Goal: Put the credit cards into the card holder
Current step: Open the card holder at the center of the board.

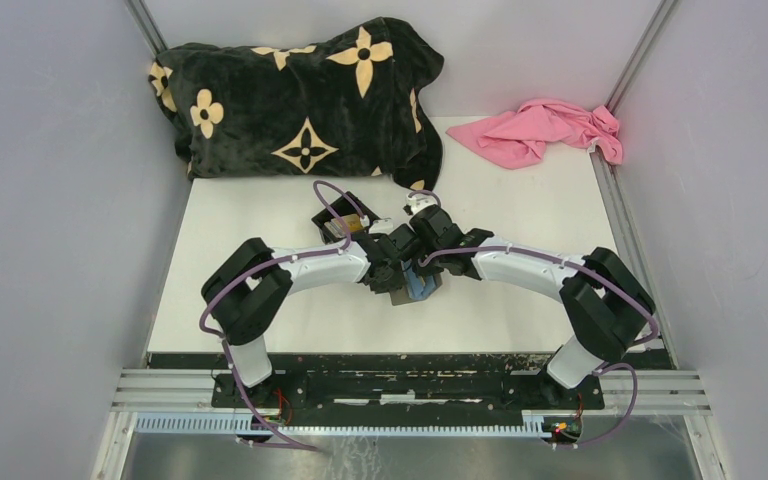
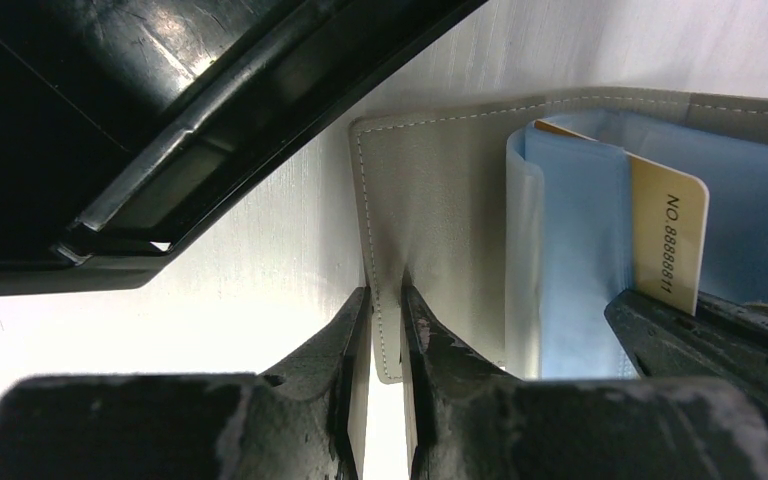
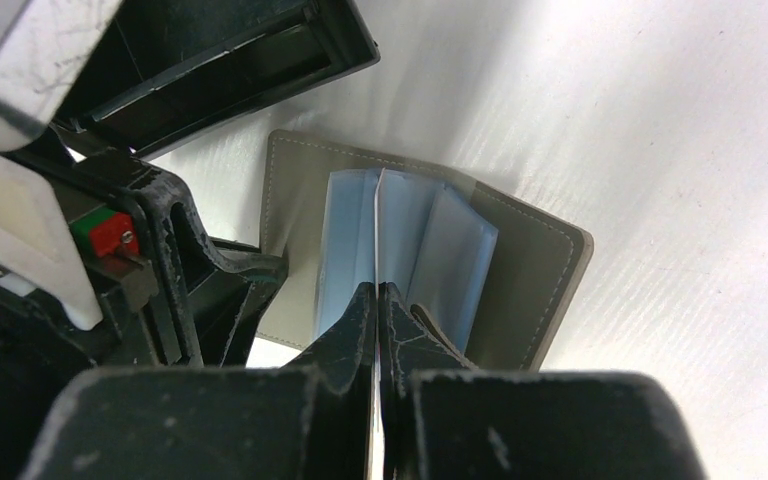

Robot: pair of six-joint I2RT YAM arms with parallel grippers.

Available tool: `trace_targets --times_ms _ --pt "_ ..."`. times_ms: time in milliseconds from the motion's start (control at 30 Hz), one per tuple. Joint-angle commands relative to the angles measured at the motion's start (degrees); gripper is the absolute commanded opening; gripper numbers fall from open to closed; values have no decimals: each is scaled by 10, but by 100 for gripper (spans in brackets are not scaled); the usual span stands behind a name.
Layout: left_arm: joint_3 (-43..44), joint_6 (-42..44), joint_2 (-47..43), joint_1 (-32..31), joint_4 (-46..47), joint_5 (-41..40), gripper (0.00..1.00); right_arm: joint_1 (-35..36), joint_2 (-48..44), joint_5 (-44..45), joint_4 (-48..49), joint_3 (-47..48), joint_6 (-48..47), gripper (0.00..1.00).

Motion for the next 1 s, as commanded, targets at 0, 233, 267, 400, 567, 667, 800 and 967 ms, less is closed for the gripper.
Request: trace_targets --times_ms 0,233,267,400,567,667,800,967 --pt "-16 -33 9 -3 19 -5 23 12 -30 6 -7 22 10 1" --pt "-23 -39 9 -4 24 -4 23 12 -32 5 -7 22 14 1" --pt "-24 -40 9 -4 24 -3 23 12 -32 4 -6 22 15 1" --pt "-27 -46 8 -4 26 -1 23 12 -35 4 -6 22 16 1" --pt "-29 -53 9 -3 26 -2 23 12 -41 6 -6 20 18 2" --pt "-35 -59 8 -3 26 -2 23 12 -44 6 -6 18 21 2" --pt "-40 -64 7 -3 26 -3 23 11 -46 5 -6 17 25 3" --pt "-42 -68 7 -3 25 -4 23 11 -50 0 -2 14 33 3"
